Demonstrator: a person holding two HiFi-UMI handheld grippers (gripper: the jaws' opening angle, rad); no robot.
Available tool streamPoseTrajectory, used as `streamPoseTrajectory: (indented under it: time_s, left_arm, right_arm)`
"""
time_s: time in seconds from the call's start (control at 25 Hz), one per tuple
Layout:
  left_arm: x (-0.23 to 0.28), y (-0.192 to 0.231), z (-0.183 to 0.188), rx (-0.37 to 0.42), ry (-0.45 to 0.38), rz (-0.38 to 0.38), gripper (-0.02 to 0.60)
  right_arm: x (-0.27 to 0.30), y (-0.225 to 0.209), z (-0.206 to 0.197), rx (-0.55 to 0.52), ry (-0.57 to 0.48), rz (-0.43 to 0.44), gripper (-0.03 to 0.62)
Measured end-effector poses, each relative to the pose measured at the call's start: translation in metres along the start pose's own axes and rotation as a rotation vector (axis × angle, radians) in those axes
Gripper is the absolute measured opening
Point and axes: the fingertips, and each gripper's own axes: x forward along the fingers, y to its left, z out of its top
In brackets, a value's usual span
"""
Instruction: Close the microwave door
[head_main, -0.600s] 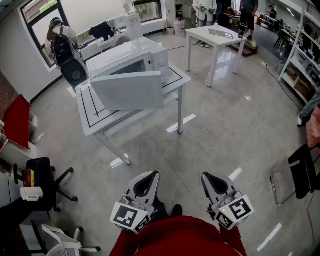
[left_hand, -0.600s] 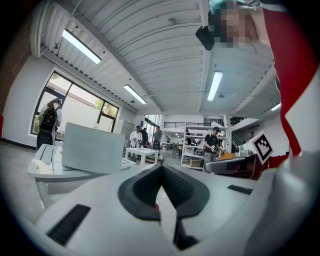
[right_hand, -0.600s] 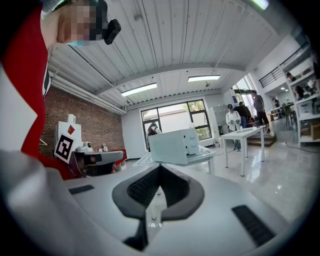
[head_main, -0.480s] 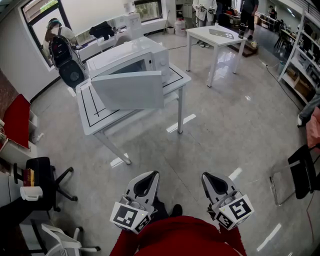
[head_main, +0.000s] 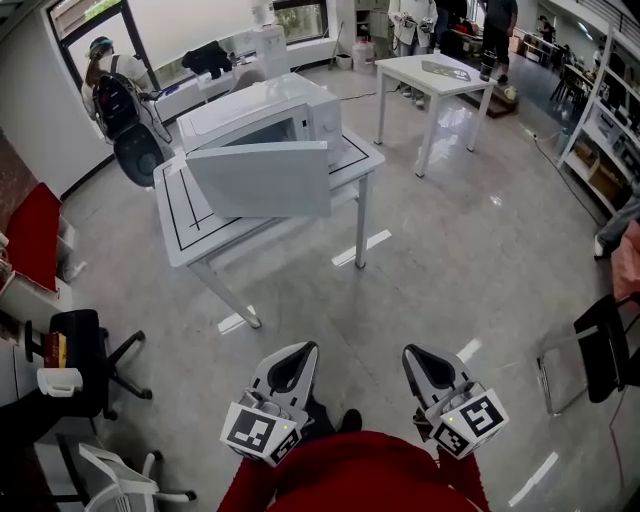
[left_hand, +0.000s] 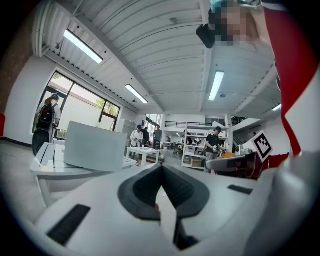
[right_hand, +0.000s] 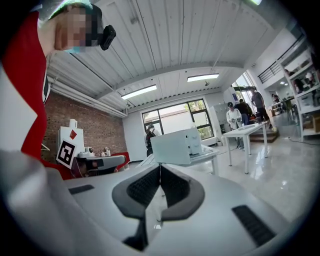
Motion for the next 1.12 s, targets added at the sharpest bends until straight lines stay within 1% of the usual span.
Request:
streamPoseTrajectory:
  time_s: [0.24, 0.72, 0.92, 1.12]
  left_arm:
    - [0.005, -0.003, -0.003, 0.004, 0.009, -0.006, 0.011]
    - [0.023, -0.009, 0.002, 0.036, 0.013, -0.015, 0.011]
    - [0.03, -0.009, 0.01, 0.061, 0.002, -0.004, 0.011]
    - [0.036, -0.001, 0.018, 0.068, -0.004, 0.017, 0.011]
  right_arm:
    - [0.002, -0.002, -0.007, 0.014, 0.028, 0.011, 0.014]
    - [0.0, -0.016, -0.002, 0.034, 0.008, 0.01, 0.014]
    - [0.002, -0.02, 0.001, 0.03, 0.008, 0.022, 0.014]
    - [0.011, -0.023, 0.008, 0.021, -0.001, 0.028, 0.014]
